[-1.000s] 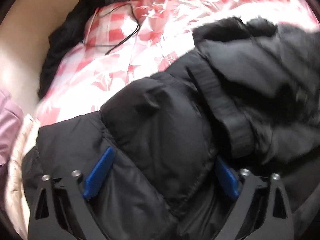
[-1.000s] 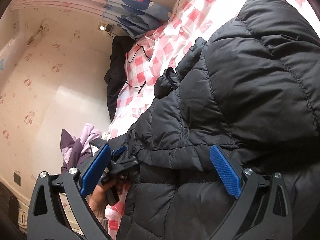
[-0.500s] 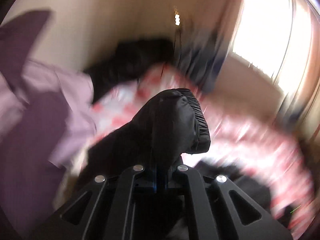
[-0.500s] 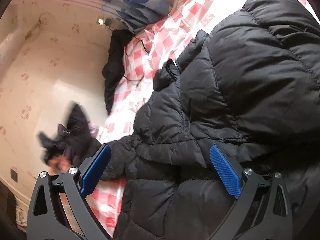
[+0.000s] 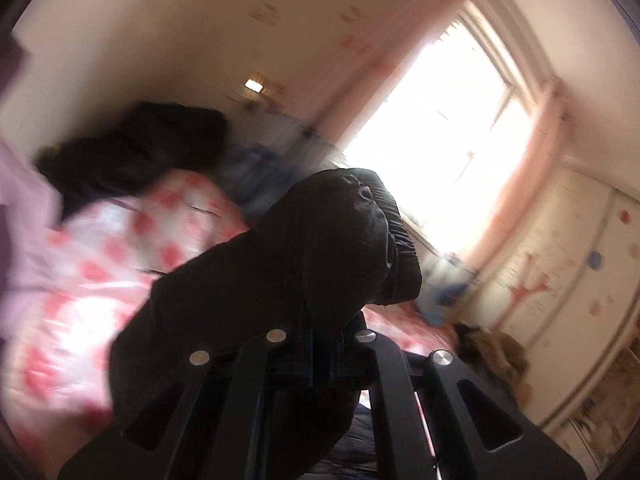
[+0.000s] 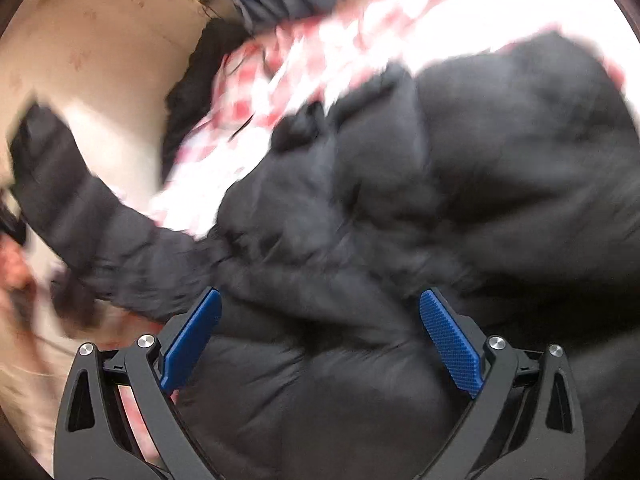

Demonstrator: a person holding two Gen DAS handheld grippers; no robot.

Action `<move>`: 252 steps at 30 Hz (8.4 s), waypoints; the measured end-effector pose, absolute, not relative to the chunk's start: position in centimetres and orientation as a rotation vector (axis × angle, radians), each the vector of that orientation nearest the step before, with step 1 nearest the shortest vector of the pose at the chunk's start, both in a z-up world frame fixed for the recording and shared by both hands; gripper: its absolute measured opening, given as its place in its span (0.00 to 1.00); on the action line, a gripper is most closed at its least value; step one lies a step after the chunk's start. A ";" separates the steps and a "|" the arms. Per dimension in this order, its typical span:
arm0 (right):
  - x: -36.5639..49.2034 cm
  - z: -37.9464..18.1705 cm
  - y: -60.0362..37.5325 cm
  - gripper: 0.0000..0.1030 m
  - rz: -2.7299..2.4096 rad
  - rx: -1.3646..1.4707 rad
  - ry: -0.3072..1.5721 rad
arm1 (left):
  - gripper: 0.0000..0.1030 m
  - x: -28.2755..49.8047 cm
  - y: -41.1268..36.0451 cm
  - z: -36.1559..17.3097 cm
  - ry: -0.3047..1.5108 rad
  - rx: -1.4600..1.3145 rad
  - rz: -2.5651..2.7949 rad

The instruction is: Fold large clothes

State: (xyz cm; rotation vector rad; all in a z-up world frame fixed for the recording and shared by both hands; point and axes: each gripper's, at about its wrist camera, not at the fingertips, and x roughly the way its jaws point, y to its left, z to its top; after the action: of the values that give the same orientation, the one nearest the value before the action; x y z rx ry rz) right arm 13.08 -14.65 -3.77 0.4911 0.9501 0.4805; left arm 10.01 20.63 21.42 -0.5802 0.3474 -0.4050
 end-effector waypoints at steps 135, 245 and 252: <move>-14.8 -8.7 -38.0 0.93 0.379 0.740 1.134 | 0.93 -15.1 19.8 -3.0 1.058 -0.399 -0.218; -24.6 -18.5 -39.5 0.93 0.930 1.207 1.108 | 0.92 -26.1 20.2 -14.1 1.167 -1.002 -0.886; -25.4 -20.7 -38.3 0.93 0.977 1.146 1.203 | 0.79 -25.7 19.2 -13.7 1.213 -0.951 -0.805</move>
State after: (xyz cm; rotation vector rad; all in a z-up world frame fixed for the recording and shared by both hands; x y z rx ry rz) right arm -25.38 -38.27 -20.68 1.1460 1.2027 0.9771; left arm -25.65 19.20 -13.75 -0.9509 1.2132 -0.8053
